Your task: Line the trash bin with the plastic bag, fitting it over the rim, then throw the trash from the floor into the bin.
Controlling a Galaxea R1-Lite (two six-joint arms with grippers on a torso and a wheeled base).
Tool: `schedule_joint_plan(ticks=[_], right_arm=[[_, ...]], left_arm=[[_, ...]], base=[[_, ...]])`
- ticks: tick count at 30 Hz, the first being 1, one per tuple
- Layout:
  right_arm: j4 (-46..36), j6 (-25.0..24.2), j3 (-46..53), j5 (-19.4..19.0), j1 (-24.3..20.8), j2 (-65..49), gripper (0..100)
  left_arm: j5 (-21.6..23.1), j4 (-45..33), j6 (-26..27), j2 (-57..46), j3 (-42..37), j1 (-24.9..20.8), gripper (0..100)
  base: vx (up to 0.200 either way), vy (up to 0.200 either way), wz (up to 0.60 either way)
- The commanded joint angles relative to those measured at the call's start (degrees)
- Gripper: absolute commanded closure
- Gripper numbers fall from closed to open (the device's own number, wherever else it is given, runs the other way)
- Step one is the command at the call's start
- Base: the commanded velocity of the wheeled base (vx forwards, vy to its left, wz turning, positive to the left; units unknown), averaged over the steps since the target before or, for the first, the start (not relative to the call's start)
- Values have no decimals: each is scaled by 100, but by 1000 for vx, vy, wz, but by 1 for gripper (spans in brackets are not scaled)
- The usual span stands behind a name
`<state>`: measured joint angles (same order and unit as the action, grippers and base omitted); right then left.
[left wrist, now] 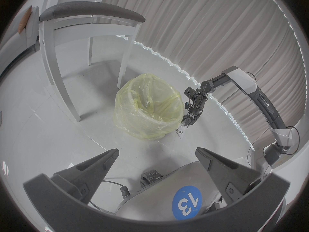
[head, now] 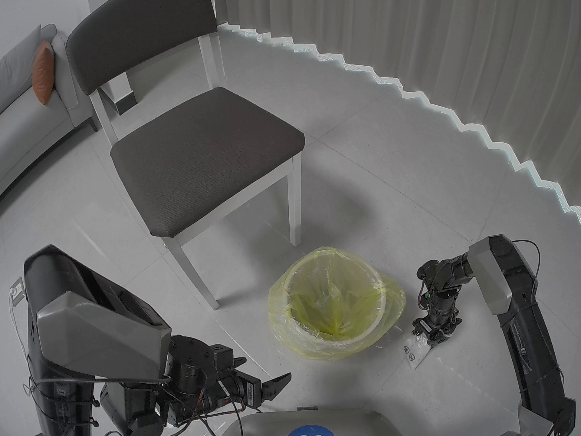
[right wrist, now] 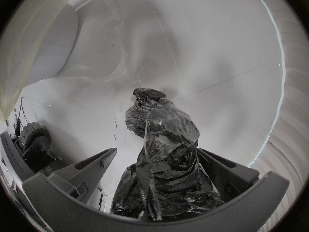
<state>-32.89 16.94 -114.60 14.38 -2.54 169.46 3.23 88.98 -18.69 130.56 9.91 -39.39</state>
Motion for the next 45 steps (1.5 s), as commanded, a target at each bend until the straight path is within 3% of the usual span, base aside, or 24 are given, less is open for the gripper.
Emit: schedule_joint_plan(ticks=[1,8,19,38,45], right_arm=[[2,-16,1,3,-10,8,100],[-7,-183,1,3,-45,-98,100],[72,-218,17,-6,-133,-1398,100],[389,-218,2223,-15,-256,-4439,100],[1654,-218,3454,-155,-546,-5503,100]], left_arm=[[2,85,-3,4,11,-8,0],[-15,85,-3,-22,11,-8,0],[-77,85,6,-637,-86,-175,0],[-349,85,76,-1929,-402,-693,0],[-349,76,85,-2298,-446,-746,0]], base=[[0,0,0],[0,0,0],[0,0,0],[0,0,0],[0,0,0]])
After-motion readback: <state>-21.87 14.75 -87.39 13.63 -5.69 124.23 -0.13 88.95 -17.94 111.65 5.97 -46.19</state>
